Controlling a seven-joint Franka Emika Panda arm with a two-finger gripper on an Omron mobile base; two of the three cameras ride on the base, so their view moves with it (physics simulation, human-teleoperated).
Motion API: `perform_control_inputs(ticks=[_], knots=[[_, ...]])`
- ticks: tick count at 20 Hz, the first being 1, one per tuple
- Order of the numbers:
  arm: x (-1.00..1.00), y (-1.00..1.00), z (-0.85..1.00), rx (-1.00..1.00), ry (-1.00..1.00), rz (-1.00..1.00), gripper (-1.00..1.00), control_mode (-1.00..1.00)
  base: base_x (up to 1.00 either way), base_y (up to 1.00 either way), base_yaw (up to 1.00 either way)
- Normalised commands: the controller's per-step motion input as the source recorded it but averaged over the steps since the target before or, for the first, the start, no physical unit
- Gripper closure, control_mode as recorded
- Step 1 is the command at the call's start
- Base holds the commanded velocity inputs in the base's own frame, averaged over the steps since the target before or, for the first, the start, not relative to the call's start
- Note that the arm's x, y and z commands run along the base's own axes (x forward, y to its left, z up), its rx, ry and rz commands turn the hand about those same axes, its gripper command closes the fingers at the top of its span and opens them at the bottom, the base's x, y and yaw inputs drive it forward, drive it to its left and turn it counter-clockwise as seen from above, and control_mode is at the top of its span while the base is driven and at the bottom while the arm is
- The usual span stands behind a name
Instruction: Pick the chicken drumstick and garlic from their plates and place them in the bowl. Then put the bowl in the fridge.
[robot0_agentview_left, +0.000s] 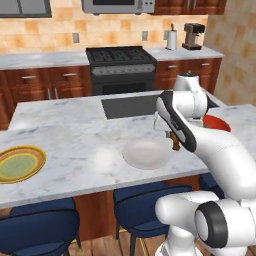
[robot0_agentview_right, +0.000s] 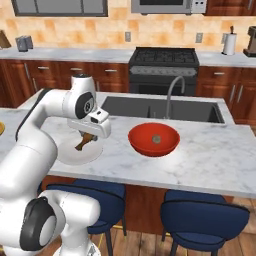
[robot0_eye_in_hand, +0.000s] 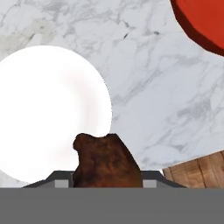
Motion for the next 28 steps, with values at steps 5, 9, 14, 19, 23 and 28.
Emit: perform_control_inputs(ticks=[5, 9, 14, 19, 23, 28], knots=[[0.00, 0.00, 0.00, 0.00, 0.00, 0.00, 1.00, 1.00, 0.62, -0.14, 0.08], [0.00, 0.00, 0.00, 0.00, 0.00, 0.00, 1.00, 1.00, 0.63, -0.17, 0.11], [0.00, 0.00, 0.00, 0.00, 0.00, 0.00, 1.00, 1.00, 0.04, -0.02, 0.03], [0.00, 0.00, 0.00, 0.00, 0.00, 0.00, 1.00, 1.00, 0.00, 0.00, 0.00], [0.00, 0.00, 0.00, 0.00, 0.00, 0.00, 1.00, -1.00, 0.00, 0.00, 0.00], [0.00, 0.00, 0.00, 0.00, 0.00, 0.00, 1.00, -1.00, 0.00, 0.00, 0.00]])
